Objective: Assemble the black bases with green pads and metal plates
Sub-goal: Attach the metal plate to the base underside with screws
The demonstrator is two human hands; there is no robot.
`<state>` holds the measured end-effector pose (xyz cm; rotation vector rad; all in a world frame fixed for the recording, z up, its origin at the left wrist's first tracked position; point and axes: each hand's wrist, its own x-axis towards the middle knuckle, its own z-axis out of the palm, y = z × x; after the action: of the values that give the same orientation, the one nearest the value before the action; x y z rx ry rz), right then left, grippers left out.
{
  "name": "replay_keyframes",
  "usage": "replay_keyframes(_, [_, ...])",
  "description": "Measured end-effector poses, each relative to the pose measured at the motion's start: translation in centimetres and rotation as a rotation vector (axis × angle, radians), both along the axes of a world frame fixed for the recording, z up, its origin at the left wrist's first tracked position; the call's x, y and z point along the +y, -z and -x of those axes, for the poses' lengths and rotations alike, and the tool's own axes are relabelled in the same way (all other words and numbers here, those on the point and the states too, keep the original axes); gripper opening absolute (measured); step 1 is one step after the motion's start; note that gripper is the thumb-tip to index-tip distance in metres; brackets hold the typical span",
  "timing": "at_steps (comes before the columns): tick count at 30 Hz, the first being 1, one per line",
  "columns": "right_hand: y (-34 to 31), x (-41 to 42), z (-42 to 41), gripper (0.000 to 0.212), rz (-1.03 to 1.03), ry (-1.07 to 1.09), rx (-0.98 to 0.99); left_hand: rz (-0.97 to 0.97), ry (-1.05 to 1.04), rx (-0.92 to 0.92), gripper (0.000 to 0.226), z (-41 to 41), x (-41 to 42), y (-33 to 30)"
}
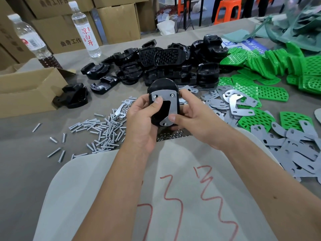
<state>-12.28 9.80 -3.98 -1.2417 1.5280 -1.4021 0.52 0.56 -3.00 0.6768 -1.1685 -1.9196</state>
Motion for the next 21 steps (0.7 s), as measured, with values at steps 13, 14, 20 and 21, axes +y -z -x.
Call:
replay_keyframes(13, [-0.16, -0.28, -1.02, 0.033, 0.006, 0.100, 0.059, 0.041, -0.056, -0.113, 0.014, 0.25, 0.03, -0.21])
replay_keyframes(14, [-0.18, -0.27, -0.98, 0.032, 0.001, 0.106, 0.039, 0.062, -0.077, -0.143, 0.015, 0.30, 0.09, -0.18])
replay_keyframes(20, [-0.25, 0.06, -0.34, 0.024, -0.004, 0.095, 0.036, 0.036, -0.109, -0.191, 0.018, -0.03, 0.18, -0.33])
replay_keyframes(21, [-0.27, 0.18, -0.25, 0.025, -0.007, 0.081, 0.037, 0.027, -0.088, -0.195, 0.018, -0.13, 0.10, -0.37])
